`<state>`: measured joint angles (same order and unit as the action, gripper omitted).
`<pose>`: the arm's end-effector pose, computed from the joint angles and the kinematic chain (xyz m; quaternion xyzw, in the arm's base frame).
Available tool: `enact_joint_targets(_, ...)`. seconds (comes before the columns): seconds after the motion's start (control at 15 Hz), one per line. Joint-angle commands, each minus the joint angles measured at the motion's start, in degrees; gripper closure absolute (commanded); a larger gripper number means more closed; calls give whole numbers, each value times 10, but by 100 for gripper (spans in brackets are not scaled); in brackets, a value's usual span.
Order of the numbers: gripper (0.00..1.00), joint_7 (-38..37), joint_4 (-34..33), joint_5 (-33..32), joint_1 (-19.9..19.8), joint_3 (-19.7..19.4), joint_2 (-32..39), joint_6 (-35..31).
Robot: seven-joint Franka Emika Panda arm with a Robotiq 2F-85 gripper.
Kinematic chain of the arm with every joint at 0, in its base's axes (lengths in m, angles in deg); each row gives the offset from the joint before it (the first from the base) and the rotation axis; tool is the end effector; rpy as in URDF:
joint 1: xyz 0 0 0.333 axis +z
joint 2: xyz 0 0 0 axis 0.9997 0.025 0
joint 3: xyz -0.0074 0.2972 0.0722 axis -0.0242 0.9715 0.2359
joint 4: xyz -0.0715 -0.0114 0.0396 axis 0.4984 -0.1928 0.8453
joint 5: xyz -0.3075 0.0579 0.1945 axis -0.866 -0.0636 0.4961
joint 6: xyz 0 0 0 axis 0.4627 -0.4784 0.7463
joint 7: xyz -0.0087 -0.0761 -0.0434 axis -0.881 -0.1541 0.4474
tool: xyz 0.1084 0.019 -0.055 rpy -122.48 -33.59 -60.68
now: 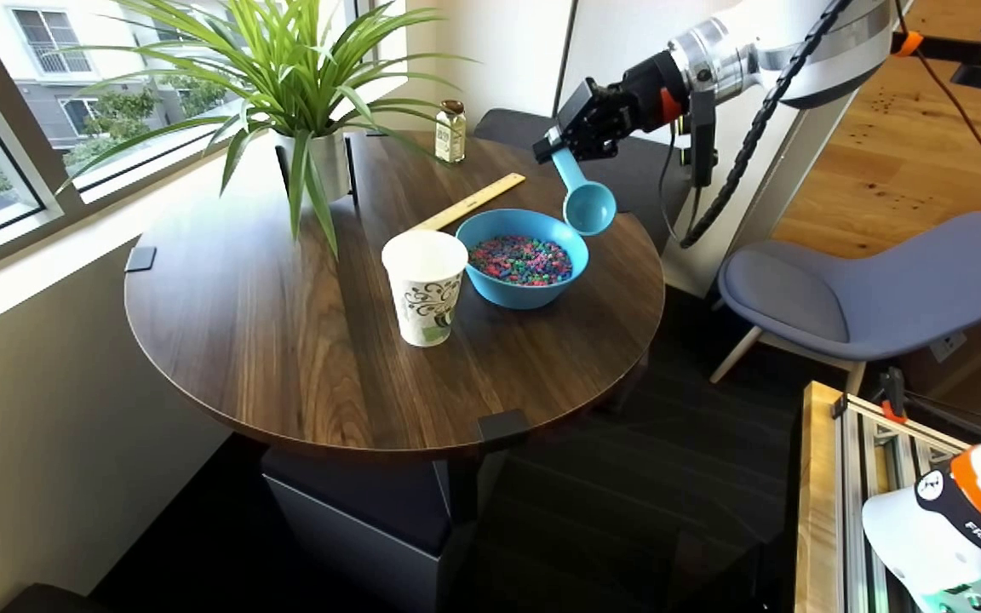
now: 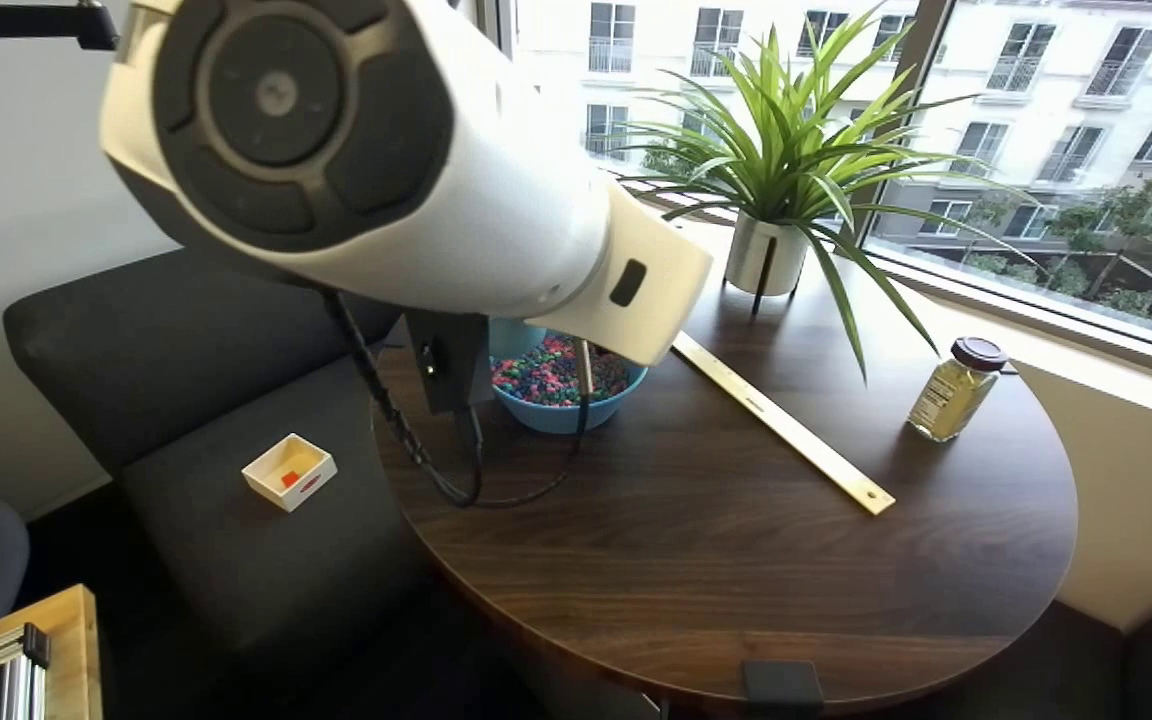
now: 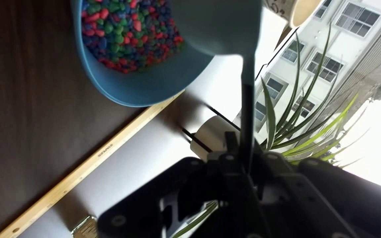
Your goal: Use the scooper to pour some of the bowl's contents into the cup
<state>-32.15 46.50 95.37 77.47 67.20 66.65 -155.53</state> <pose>0.5036 -0.0500 0.4468 -0.8609 0.2004 -0.3335 0.3278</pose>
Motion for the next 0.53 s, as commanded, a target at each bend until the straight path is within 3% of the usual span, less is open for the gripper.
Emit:
enact_joint_targets(0.0, 98, 103, 28, 152, 40, 31, -26, -133)
enact_joint_targets(0.27, 98, 255, -23, 325, 59, 72, -16, -271)
enact_joint_targets(0.33, 98, 261, -26, 339, 57, 76, -17, -270)
enact_joint_targets(0.4, 98, 212, -15, 288, 60, 68, -15, -252)
enact_joint_targets(0.47, 92, 219, -19, 293, 60, 72, -15, -255)
